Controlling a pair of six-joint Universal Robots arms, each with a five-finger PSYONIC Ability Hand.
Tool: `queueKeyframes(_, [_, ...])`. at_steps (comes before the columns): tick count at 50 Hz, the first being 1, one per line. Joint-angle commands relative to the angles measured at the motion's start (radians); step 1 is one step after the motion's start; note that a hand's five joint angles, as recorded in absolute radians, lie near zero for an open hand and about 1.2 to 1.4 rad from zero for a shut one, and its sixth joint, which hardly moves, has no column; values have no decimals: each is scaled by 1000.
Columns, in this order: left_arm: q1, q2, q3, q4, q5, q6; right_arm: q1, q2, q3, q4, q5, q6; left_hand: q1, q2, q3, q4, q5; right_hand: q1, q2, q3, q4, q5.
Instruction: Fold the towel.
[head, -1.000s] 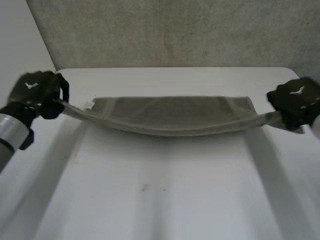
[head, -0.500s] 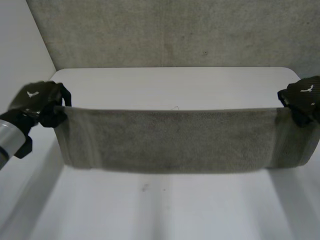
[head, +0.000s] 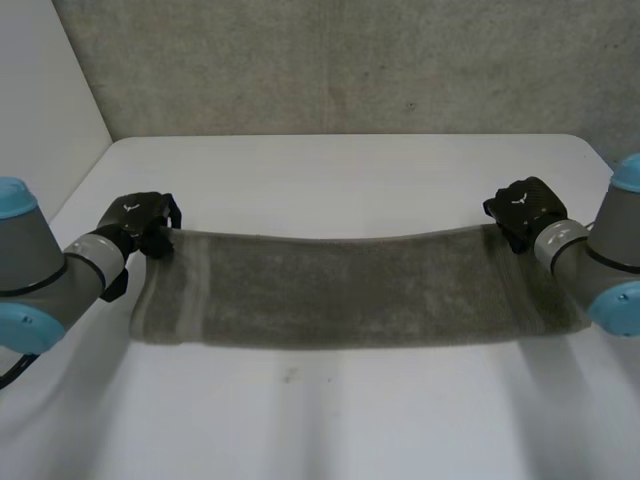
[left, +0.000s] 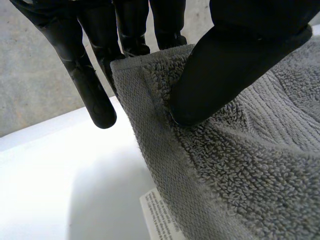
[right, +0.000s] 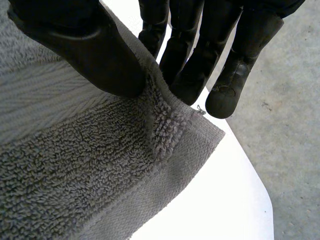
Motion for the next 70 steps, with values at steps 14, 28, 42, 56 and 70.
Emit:
queueKeyframes(14, [-28, -35, 86, -10, -36, 1, 3, 70, -163, -8, 55, 34, -994, -1010, -1009, -1010, -1004, -1173, -1161, -1162, -1169, -1174])
queueKeyframes(28, [-41, 202, -52, -8, -41, 1, -11, -312, -102, 4, 46, 358, -1027, -1044, -1042, -1043, -1037, -1173, -1161, -1162, -1169, -1174])
queueKeyframes(42, [-47, 405, -302, 42, -35, 0, -54, -462, 219, 260, 23, 263, -1027, -1044, -1042, -1043, -1037, -1173, -1161, -1162, -1169, -1174])
queueKeyframes(56, [-48, 409, -362, 92, -36, -11, -104, -447, 535, 114, -29, 154, -1027, -1044, -1042, -1043, -1037, -878, -866, -867, -874, -879])
queueKeyframes(70, [-48, 408, -377, 101, -35, -9, -190, -243, 581, -138, -57, 72, -1027, -1044, -1042, -1043, -1037, -206, -193, -194, -201, -206])
